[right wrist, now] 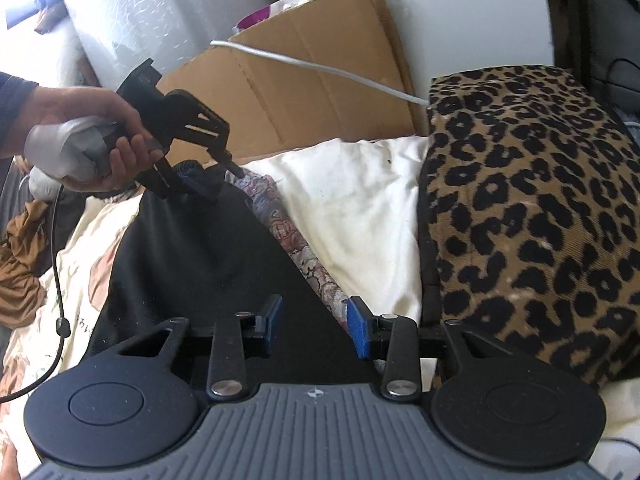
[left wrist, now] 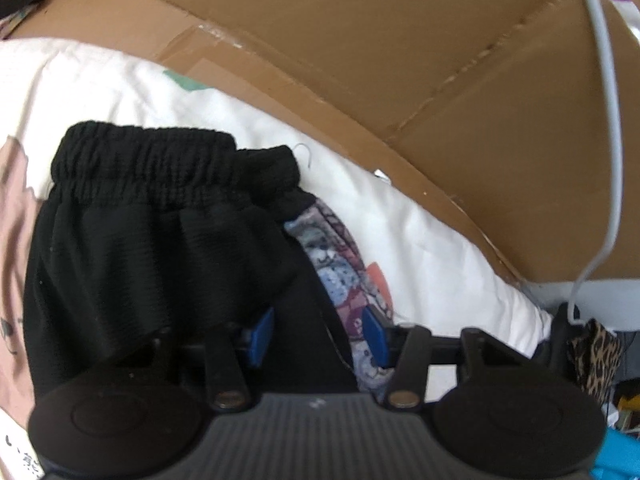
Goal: Fold clothes
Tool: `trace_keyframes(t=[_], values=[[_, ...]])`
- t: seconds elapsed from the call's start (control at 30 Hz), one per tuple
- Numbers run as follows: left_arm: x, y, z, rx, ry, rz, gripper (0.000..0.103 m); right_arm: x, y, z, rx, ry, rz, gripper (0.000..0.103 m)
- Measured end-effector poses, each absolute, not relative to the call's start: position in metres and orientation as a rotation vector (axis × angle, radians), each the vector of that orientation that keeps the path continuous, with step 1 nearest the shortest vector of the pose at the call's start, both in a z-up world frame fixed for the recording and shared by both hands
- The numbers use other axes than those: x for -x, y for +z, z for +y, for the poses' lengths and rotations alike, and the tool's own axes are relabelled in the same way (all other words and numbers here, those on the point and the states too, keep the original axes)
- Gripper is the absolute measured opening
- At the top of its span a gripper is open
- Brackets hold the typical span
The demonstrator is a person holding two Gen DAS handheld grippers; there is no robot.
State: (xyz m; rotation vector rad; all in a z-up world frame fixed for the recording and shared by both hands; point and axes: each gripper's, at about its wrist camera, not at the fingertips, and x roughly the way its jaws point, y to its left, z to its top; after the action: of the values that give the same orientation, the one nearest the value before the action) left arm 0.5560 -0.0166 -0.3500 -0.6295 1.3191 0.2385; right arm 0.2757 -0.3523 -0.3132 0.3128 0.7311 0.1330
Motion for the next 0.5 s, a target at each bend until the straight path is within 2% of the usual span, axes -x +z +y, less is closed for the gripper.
trace_keyframes(t=[0.23,0.33,0.4,0.43,0.5], values=[[-0.560,-0.362,-0.012,0.664,0.267,1.348,0.048,-0.289,-0.326,-0.353,-0.303,0.153,0.767,0.039],[-0.558,-0.365,-0.007,0.680,0.296,1.353,0.038,-0.292,-0.330,-0.350,-0.288,0.157,0.787,0.039],[-0.556,-0.367,-0.003,0.691,0.318,1.354,0.026,-0.291,-0.333,-0.348,-0.276,0.166,0.796,0.038],[-0.556,-0.367,-0.002,0.690,0.325,1.359,0.024,-0.291,-0.334,-0.347,-0.267,0.172,0.802,0.031],[-0.554,-0.364,0.000,0.690,0.318,1.363,0.017,-0.291,-0.335,-0.345,-0.242,0.174,0.816,0.024]])
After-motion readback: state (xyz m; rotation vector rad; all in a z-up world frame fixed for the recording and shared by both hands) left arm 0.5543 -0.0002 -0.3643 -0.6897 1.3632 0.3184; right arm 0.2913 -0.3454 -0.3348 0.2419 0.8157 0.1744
